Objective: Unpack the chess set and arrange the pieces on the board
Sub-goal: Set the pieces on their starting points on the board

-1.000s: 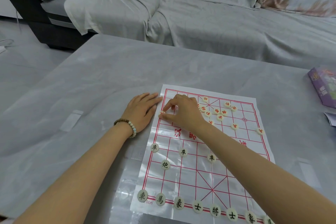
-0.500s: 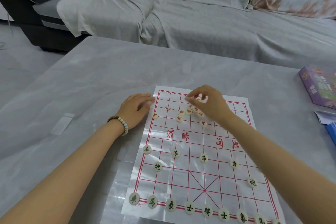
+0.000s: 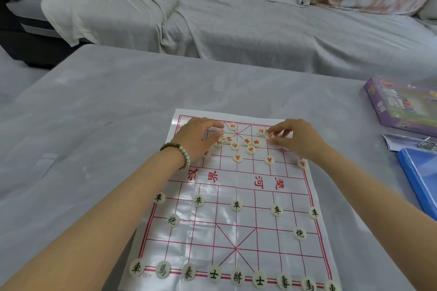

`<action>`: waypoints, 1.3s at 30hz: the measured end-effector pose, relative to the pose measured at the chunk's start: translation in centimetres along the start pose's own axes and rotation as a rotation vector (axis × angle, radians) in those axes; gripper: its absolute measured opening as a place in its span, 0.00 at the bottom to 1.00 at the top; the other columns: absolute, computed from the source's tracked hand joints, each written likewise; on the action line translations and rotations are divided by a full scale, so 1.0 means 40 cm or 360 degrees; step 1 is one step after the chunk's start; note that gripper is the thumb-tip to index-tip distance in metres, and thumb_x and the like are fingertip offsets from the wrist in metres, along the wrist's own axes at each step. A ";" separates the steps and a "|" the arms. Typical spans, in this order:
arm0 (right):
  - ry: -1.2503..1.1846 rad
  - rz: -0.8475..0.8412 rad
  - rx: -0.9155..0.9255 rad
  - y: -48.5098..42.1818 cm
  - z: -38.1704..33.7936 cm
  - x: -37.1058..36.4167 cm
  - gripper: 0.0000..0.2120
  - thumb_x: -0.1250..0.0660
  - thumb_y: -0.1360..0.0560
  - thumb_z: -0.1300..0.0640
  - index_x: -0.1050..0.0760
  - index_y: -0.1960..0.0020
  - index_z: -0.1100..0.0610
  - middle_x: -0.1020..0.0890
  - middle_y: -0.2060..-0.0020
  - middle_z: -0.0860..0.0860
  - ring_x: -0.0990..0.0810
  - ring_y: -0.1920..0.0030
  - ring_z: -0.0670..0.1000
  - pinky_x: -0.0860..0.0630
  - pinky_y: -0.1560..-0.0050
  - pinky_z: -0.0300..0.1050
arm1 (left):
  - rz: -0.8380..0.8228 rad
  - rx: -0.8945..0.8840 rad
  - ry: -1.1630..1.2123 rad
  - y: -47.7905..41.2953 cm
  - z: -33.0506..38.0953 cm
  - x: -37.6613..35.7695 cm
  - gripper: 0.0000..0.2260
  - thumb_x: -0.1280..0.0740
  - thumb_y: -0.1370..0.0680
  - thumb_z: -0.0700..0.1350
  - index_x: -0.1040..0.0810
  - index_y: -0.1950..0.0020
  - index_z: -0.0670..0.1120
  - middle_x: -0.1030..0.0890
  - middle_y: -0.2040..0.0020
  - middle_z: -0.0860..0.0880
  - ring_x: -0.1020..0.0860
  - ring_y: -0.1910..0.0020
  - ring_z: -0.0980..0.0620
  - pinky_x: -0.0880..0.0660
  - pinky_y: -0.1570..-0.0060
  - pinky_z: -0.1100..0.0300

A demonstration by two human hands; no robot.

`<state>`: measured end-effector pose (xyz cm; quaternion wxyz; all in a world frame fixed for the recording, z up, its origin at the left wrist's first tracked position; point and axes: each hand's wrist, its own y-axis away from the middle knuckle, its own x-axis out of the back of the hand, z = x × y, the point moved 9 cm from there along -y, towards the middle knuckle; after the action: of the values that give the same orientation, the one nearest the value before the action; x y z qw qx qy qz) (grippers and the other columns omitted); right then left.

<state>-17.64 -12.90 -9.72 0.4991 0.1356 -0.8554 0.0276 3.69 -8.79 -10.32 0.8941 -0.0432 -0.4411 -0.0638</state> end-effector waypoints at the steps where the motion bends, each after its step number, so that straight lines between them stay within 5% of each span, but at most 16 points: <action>1: 0.0009 0.0014 0.0002 0.000 0.005 0.001 0.10 0.29 0.28 0.55 0.19 0.47 0.51 0.21 0.54 0.47 0.23 0.53 0.47 0.32 0.58 0.35 | 0.0000 -0.0003 -0.0004 -0.002 0.004 -0.006 0.15 0.43 0.20 0.52 0.27 0.36 0.51 0.26 0.36 0.51 0.33 0.35 0.52 0.35 0.37 0.56; 18: 0.0101 -0.0070 -0.0043 0.053 0.066 0.017 0.08 0.26 0.33 0.48 0.22 0.56 0.46 0.20 0.53 0.45 0.23 0.53 0.47 0.24 0.46 0.45 | -0.0044 0.0050 -0.0035 -0.001 -0.002 -0.023 0.15 0.44 0.20 0.51 0.25 0.38 0.48 0.24 0.40 0.52 0.29 0.38 0.52 0.32 0.39 0.57; 29: -0.0108 -0.0063 0.0166 0.044 -0.042 0.000 0.10 0.28 0.30 0.48 0.22 0.50 0.46 0.24 0.50 0.42 0.26 0.55 0.42 0.33 0.58 0.29 | -0.0055 0.0158 -0.0058 0.017 -0.027 0.022 0.14 0.34 0.25 0.53 0.24 0.41 0.51 0.22 0.49 0.54 0.26 0.47 0.54 0.30 0.50 0.63; 35: -0.0079 -0.0186 0.0200 0.033 -0.096 -0.056 0.15 0.27 0.31 0.51 0.22 0.44 0.48 0.26 0.46 0.45 0.24 0.51 0.48 0.26 0.52 0.37 | -0.0072 0.0214 -0.0089 0.007 -0.027 0.016 0.16 0.29 0.29 0.54 0.23 0.43 0.52 0.22 0.54 0.55 0.26 0.55 0.56 0.29 0.55 0.64; 39: -0.0062 -0.0178 0.0200 0.021 -0.106 -0.070 0.15 0.27 0.31 0.52 0.21 0.44 0.49 0.24 0.46 0.47 0.26 0.52 0.46 0.29 0.57 0.33 | -0.0099 0.0199 -0.0059 -0.007 -0.023 0.018 0.15 0.28 0.29 0.49 0.21 0.43 0.50 0.23 0.57 0.55 0.28 0.63 0.59 0.31 0.64 0.70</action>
<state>-12.96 -10.75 -9.91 0.4735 0.2147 -0.8527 0.0506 4.81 -9.24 -10.31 0.8844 0.0252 -0.4618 -0.0633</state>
